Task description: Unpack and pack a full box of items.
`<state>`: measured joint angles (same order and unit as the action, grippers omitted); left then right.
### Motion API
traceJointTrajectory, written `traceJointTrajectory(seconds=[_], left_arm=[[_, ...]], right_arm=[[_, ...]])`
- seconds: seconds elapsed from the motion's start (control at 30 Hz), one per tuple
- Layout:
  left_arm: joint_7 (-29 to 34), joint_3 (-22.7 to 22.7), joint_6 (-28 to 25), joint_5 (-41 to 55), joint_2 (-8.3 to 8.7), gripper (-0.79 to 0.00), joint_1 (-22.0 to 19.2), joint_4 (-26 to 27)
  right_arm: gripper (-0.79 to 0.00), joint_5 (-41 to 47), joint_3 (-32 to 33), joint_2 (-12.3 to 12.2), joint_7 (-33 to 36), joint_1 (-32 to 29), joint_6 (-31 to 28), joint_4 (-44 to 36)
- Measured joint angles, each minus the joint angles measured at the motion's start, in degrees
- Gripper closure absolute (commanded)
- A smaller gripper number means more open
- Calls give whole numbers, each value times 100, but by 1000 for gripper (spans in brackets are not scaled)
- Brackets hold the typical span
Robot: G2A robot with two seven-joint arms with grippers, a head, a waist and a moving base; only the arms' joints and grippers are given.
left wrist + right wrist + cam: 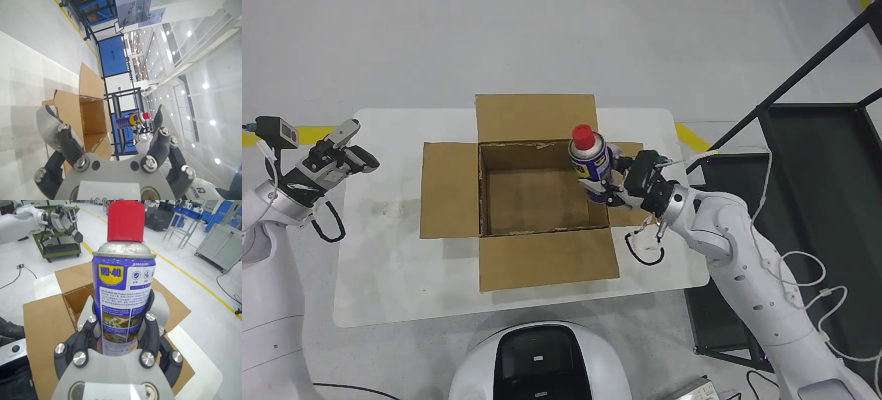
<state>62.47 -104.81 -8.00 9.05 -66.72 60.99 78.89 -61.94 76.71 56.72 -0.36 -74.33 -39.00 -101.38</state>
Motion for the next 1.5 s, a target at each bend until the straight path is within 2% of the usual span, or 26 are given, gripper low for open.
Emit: traceJointTrajectory(seconds=[0.1,0.23,0.37,1.27,1.4,1.5], left_arm=[[0,0,0,0,0,-785,0,0],[0,0,0,0,0,-785,0,0],[0,0,0,0,0,-785,0,0],[0,0,0,0,0,-785,0,0],[0,0,0,0,0,-785,0,0],[0,0,0,0,0,-785,0,0]], right_arm=[[0,-118,439,-48,-949,-551,-196,224],[0,-188,934,-64,-2110,-1342,8,578],[0,-358,1123,-63,-2738,-1800,45,669],[0,-344,1160,-48,-2849,-1981,145,762],[0,-199,1125,-2,-3373,-2250,238,1053],[0,-404,998,49,-4109,-2371,372,1358]])
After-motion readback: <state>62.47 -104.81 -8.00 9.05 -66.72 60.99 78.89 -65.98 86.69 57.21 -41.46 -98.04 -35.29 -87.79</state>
